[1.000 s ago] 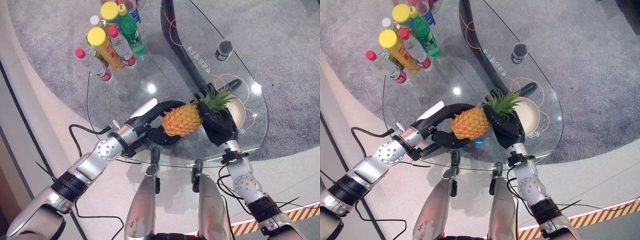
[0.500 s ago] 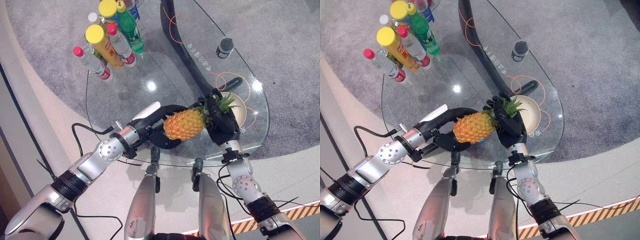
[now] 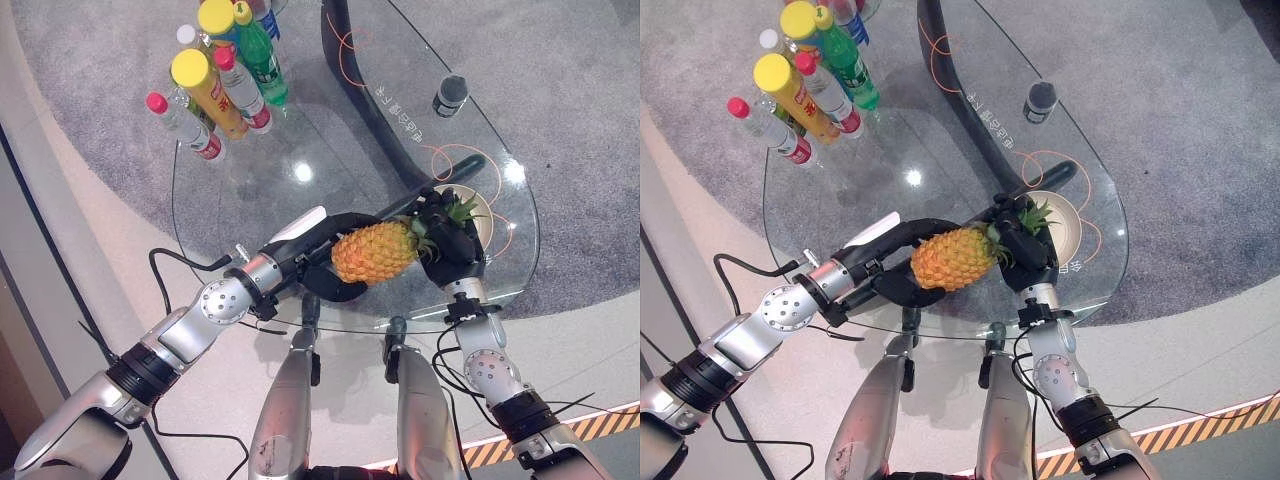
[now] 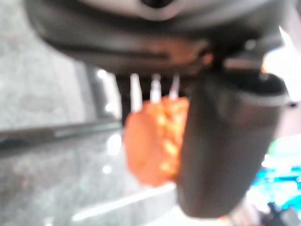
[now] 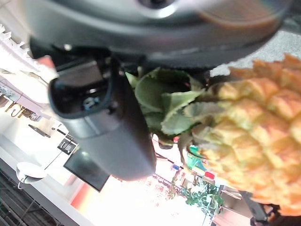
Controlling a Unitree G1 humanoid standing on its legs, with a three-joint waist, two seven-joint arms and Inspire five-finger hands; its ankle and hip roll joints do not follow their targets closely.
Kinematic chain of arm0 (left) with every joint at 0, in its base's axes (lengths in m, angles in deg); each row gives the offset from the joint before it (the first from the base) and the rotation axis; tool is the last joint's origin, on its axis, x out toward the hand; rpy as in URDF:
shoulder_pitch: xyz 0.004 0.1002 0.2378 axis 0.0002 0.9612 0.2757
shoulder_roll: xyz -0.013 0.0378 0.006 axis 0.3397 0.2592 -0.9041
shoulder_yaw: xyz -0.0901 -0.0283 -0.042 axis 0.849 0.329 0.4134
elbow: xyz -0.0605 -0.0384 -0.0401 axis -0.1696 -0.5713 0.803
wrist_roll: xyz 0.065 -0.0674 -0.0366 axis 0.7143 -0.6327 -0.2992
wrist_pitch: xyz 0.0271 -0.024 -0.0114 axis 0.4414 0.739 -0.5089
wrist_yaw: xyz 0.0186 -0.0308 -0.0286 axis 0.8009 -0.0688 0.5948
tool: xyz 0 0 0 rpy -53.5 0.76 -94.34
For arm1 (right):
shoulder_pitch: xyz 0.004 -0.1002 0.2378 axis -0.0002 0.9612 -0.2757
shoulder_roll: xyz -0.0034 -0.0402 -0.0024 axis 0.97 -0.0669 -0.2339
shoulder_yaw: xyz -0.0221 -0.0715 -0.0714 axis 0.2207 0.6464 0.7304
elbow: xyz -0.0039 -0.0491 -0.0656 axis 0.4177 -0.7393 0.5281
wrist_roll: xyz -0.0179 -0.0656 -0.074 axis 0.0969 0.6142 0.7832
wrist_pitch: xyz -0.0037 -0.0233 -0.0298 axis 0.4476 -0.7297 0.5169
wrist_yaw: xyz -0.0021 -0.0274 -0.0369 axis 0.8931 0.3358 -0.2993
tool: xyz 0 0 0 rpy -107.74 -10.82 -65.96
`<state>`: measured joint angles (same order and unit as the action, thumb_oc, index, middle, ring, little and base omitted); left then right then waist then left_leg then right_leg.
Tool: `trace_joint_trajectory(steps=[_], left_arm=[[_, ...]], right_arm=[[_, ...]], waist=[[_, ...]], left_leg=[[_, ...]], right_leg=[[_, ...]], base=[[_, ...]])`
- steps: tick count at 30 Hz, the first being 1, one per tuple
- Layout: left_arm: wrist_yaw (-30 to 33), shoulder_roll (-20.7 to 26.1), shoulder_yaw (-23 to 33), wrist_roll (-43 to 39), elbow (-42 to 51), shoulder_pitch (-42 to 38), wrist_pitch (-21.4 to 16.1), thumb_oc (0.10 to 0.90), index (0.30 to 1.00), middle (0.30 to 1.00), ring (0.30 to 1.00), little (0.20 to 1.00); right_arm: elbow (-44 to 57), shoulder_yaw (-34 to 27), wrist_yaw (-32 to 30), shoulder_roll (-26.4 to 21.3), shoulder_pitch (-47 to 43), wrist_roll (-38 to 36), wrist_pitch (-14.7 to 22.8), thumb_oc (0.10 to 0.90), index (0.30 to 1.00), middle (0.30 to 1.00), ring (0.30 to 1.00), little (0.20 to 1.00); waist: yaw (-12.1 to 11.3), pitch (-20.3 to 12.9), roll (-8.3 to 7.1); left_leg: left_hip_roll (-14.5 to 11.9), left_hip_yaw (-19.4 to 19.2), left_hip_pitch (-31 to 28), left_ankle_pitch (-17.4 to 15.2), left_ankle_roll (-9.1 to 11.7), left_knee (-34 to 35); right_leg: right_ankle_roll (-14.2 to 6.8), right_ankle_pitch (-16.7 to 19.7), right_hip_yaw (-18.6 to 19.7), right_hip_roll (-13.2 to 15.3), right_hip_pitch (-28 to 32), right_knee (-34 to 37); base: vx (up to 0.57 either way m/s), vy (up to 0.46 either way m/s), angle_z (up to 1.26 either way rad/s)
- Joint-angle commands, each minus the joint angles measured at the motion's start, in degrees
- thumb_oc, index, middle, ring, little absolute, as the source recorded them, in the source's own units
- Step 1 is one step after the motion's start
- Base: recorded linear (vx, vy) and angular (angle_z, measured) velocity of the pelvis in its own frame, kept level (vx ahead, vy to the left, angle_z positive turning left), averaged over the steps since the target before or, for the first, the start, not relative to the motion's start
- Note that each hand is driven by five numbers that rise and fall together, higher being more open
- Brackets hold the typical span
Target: Pick up the fruit to the plate
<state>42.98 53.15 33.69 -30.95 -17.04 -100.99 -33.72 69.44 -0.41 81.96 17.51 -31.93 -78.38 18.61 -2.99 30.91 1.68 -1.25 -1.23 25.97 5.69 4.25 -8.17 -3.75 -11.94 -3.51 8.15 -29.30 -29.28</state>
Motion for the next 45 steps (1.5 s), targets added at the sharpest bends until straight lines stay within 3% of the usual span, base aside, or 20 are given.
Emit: trace_joint_trajectory(steps=[1,4,5,6,29,32,34,40,44,45], left_arm=[[-2.48,-1.16,-1.5,1.63,4.22,0.49,-0.23,0.1,0.3,0.3,0.3,0.2],[-2.42,-1.17,-1.49,2.55,4.19,0.62,1.42,0.133,0.328,0.328,0.328,0.233],[-2.09,-1.17,-1.34,2.89,4.1,0.67,2.14,0.375,0.535,0.535,0.535,0.475],[-2.04,-1.13,-1.29,3.27,3.86,0.68,2.53,0.8,0.9,0.9,0.9,0.9],[-0.34,-1.96,1.17,5.3,2.26,3.2,3.64,0.8,0.9,0.9,0.9,0.9],[-0.15,-1.89,1.44,5.52,2.78,3.88,3.94,0.8,0.9,0.9,0.9,0.9],[0.03,-1.94,1.99,5.99,2.67,4.92,3.84,0.8,0.9,0.9,0.9,0.9],[0.37,-2.73,2.67,8.98,1.98,6.64,5.58,0.8,0.9,0.9,0.9,0.9],[2.21,-2.16,2.51,14.11,0.89,7.45,5.61,0.8,0.9,0.9,0.9,0.9],[3.18,-2.79,2.84,13.02,-0.25,8.44,7.62,0.8,0.9,0.9,0.9,0.9]], right_arm=[[10.4,-1.76,5.9,2.24,-13.17,3.71,5.16,0.1,0.3,0.3,0.3,0.2],[10.11,-1.85,5.62,2.27,-13.12,3.83,5.12,0.1,0.3,0.3,0.3,0.2],[10.17,-1.9,5.45,2.28,-13.05,3.95,5.07,0.1,0.3,0.3,0.3,0.2],[10.16,-1.95,5.51,2.23,-12.98,3.89,5.1,0.1,0.3,0.3,0.3,0.2],[10.38,-3.97,3.7,2.0,-12.0,7.65,6.1,0.1,0.3,0.3,0.3,0.2],[11.57,-4.34,1.24,1.1,-11.88,11.5,7.12,0.1,0.3,0.3,0.3,0.2],[12.95,-5.36,-4.03,-0.12,-11.66,18.64,7.61,0.1,0.3,0.3,0.3,0.2],[14.97,-7.62,-11.99,-2.7,-11.32,31.1,5.62,0.1,0.3,0.3,0.3,0.2],[17.25,-9.03,-18.5,-4.77,-11.37,41.57,4.83,0.1,0.3,0.3,0.3,0.2],[19.41,-9.5,-23.4,-7.06,-12.0,49.47,3.08,0.1,0.3,0.3,0.3,0.2]], waist=[[1.88,-1.12,-1.64],[1.86,-1.12,-1.62],[1.86,-1.12,-1.63],[1.87,-1.12,-1.64],[1.79,-1.12,-1.46],[1.9,-1.12,-1.48],[2.08,-1.12,-1.62],[2.46,-1.12,-1.93],[2.77,-1.12,-2.11],[2.93,-1.12,-2.16]], left_leg=[[4.57,-1.46,-0.11,-7.83,-3.78,-11.65],[4.58,-1.48,-0.23,-7.74,-3.73,-11.54],[4.55,-1.49,-0.27,-7.69,-3.73,-11.47],[4.54,-1.52,-0.32,-7.66,-3.73,-11.38],[4.12,-1.57,-4.43,-7.2,-3.52,-9.47],[4.01,-1.58,-4.83,-7.27,-3.54,-9.47],[3.91,-1.68,-5.28,-7.34,-3.55,-9.38],[3.61,-1.95,-6.07,-7.38,-3.64,-8.99],[3.48,-2.01,-6.31,-7.39,-3.65,-8.9],[3.36,-2.16,-6.12,-7.43,-3.72,-9.12]], right_leg=[[-1.32,16.08,-4.85,1.14,6.24,17.24],[-1.29,16.08,-4.99,1.06,6.39,17.28],[-1.27,16.04,-5.01,1.03,6.43,17.27],[-1.26,16.0,-5.08,1.03,6.48,17.29],[-0.76,15.54,-6.3,0.58,10.5,18.23],[-0.58,15.31,-6.32,0.42,10.94,18.21],[-0.52,15.12,-6.29,0.3,11.38,18.24],[-0.49,14.82,-6.18,0.03,11.91,18.21],[-0.44,14.62,-6.03,-0.19,12.04,18.06],[-0.4,14.44,-5.98,-0.2,11.8,17.8]], base=[[0.0,0.0,0.0],[0.0,0.0,0.0],[0.0,0.0,0.0],[0.0,0.0,0.0],[0.0,-0.001,0.0],[0.0,0.0,0.0],[0.0,0.0,0.0],[0.0,0.0,0.0],[0.0,0.0,0.0],[0.0,0.0,0.0]])
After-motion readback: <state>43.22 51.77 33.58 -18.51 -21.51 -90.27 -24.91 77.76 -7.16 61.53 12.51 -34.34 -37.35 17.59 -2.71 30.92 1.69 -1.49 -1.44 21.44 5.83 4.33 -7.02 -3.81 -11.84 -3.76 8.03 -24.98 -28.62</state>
